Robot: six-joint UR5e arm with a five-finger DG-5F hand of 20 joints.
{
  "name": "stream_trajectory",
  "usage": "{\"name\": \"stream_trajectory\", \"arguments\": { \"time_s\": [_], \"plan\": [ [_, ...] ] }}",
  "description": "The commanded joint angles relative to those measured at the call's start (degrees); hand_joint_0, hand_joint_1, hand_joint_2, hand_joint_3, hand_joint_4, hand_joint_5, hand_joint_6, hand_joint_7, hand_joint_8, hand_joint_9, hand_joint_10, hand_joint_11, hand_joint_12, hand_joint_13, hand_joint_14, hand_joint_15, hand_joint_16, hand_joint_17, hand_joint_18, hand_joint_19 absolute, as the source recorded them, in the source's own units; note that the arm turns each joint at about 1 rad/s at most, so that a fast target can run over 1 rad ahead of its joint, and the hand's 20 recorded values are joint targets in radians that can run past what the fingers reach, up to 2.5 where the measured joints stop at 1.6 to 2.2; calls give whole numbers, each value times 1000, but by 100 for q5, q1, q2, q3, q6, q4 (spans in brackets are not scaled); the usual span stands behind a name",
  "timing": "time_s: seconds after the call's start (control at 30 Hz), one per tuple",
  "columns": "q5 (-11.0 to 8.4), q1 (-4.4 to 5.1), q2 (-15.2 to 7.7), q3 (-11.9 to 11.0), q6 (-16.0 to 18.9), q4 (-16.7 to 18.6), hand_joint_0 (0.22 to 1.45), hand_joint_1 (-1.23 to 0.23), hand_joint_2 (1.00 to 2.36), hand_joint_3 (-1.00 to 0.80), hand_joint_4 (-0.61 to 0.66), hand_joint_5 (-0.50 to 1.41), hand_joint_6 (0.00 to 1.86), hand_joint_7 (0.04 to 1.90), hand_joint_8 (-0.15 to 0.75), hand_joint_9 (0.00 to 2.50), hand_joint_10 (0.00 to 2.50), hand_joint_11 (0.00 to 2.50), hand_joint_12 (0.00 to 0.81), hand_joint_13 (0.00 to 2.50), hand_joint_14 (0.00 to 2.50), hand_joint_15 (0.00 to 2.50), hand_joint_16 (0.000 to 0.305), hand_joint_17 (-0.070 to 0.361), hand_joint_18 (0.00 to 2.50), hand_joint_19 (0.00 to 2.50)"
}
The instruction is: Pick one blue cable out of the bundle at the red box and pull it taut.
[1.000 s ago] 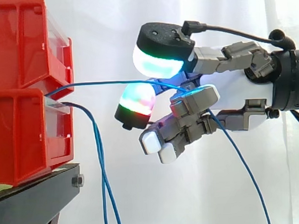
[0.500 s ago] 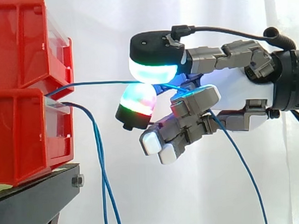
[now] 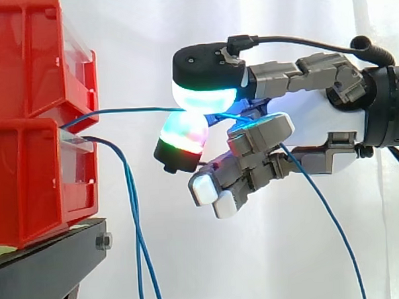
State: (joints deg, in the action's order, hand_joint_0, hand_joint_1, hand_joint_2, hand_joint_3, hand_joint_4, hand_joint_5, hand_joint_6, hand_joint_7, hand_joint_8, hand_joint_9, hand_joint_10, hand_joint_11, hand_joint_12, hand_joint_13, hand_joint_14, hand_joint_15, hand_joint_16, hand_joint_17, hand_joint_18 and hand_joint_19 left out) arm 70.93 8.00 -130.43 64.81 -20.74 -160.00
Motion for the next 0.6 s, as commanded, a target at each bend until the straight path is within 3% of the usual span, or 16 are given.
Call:
{"name": "stream_trajectory", "arguments": {
  "time_s": [0.0,0.3,0.57],
  "plan": [
    [0,0,0,-3,0,-5,626,-754,1016,18,264,-35,542,1375,430,1480,16,1473,439,957,18,487,64,144,906,443],
    [-9,9,44,-3,9,-111,632,-771,1018,22,251,-39,549,1363,416,1456,16,1478,434,904,18,489,62,140,827,429],
    [18,9,220,-3,53,-682,635,-772,1019,20,244,-42,552,1362,400,1407,16,1453,428,819,17,482,61,138,749,418]
  ]
}}
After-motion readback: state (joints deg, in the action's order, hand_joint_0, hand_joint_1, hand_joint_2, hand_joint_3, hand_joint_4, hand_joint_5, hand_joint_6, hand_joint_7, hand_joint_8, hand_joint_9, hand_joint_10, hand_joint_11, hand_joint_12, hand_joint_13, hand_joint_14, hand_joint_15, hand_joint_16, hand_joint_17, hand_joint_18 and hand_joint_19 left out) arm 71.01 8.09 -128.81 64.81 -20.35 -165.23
